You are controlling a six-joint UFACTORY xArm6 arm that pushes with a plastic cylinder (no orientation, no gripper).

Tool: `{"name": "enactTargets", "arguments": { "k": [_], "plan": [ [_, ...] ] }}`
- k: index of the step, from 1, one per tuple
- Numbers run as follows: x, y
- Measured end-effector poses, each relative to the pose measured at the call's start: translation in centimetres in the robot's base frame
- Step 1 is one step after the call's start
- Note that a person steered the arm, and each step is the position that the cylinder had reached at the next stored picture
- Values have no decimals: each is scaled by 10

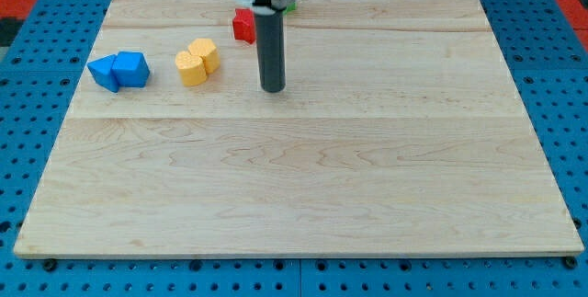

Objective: Push the yellow hexagon along with the yellow heart down a bit

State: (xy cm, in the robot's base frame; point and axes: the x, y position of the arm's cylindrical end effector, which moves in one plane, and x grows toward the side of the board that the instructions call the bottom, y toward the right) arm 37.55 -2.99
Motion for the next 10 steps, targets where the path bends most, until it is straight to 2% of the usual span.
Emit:
{"name": "enactTargets", "arguments": {
  "k": [1,3,4,6,10],
  "plan": [
    [-43,-3],
    [-60,-62],
    [-64,-93],
    [-48,-105],
    [-48,-164]
  ]
}}
